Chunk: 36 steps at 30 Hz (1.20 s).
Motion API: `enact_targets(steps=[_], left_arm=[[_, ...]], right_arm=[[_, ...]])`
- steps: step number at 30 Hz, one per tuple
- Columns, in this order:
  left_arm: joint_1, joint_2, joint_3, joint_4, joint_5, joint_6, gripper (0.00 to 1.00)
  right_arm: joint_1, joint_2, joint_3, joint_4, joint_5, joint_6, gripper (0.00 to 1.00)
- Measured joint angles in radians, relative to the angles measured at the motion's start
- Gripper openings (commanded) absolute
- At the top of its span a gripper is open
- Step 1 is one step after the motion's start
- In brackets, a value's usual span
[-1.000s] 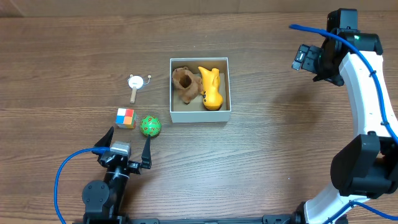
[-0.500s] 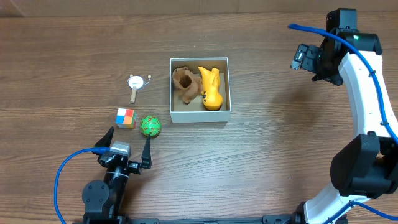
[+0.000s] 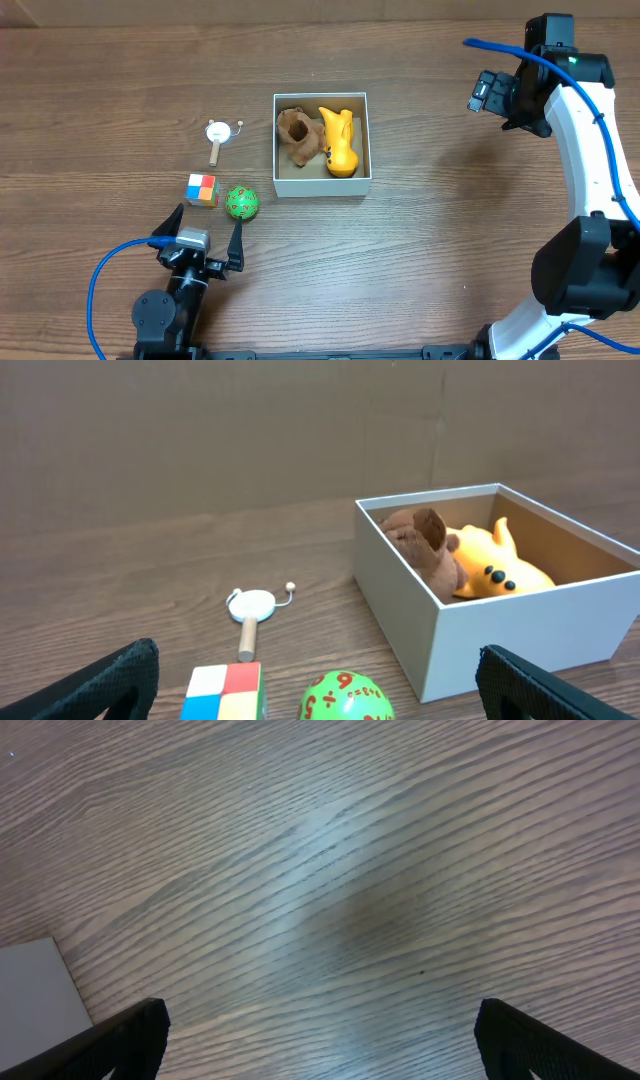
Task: Pack container
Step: 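Open the right gripper and raise it away from the box, then reach the left gripper to the colour cube and grasp it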
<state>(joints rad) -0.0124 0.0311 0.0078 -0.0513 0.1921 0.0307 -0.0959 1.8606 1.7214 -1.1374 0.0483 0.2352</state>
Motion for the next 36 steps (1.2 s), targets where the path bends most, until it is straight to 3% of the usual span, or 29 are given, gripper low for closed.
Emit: enact_targets(steps=[4, 10, 14, 21, 28, 36], left_arm=[[0.0, 0.0, 0.032, -0.081, -0.002, -0.033, 1.0], [0.0, 0.052, 0.266, -0.372, -0.051, -0.059, 1.0], [0.0, 0.197, 0.5, -0.582, -0.14, -0.079, 1.0], [0.0, 0.608, 0.807, -0.854, -0.219, -0.083, 1.0], [0.0, 0.995, 1.052, -0.997, -0.223, -0.036, 1.0], [0.0, 1.241, 1.123, -0.951, -0.212, 0.019, 1.0]], right_arm=[[0.0, 0.0, 0.0, -0.001, 0.0, 0.001, 1.0], [0.0, 0.0, 0.0, 0.0, 0.0, 0.0, 1.0], [0.0, 0.0, 0.0, 0.0, 0.0, 0.0, 1.0], [0.0, 0.0, 0.0, 0.0, 0.0, 0.0, 1.0], [0.0, 0.0, 0.0, 0.0, 0.0, 0.0, 1.0], [0.0, 0.0, 0.0, 0.0, 0.0, 0.0, 1.0]])
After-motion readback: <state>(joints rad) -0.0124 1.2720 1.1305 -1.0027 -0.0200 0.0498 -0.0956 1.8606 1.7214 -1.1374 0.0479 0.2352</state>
